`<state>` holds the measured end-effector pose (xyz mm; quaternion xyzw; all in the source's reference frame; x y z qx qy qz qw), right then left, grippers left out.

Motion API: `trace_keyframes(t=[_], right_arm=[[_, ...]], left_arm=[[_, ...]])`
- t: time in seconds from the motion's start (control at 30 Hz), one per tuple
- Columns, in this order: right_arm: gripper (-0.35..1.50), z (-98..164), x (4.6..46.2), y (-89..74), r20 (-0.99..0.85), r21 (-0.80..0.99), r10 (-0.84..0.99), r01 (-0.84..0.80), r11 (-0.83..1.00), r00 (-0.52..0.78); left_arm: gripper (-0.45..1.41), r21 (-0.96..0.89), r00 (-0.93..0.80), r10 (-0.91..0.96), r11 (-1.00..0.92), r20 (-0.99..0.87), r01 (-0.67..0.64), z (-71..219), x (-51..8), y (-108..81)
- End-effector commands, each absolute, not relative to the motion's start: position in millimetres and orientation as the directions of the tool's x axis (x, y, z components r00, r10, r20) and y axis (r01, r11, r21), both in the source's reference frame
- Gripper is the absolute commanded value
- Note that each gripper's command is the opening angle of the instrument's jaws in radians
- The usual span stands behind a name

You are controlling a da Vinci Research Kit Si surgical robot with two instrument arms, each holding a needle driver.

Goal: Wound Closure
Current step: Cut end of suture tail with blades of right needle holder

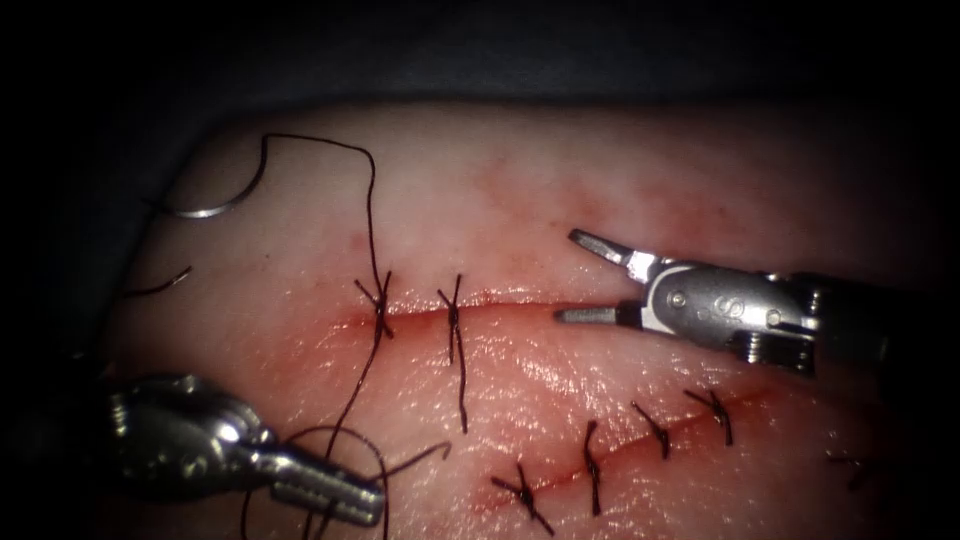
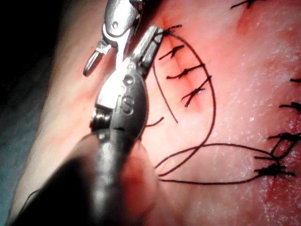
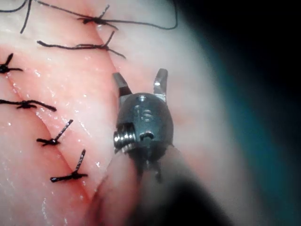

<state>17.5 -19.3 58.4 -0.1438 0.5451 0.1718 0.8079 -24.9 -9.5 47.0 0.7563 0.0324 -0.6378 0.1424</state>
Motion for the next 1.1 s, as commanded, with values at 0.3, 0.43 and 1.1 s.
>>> trace_keyframes(t=[0.3,0.43,1.1], right_arm=[[1.38,59.2,13.3,-16.8,-0.914,-0.089,0.115,-0.468,0.879,0.389],[1.36,59.9,13.9,-16.9,-0.913,-0.095,0.112,-0.472,0.877,0.393],[1.43,61.3,16.9,-17.0,-0.906,-0.116,0.11,-0.49,0.864,0.408]], left_arm=[[-0.45,0.181,0.248,-0.103,-0.932,-0.963,0.314,49.7,-33.0,-12.8],[-0.45,0.175,0.242,-0.093,-0.923,-0.966,0.343,50.9,-34.8,-13.6],[1.18,-0.303,-0.355,0.208,-0.922,-0.911,0.239,55.6,-29.0,-12.2]])
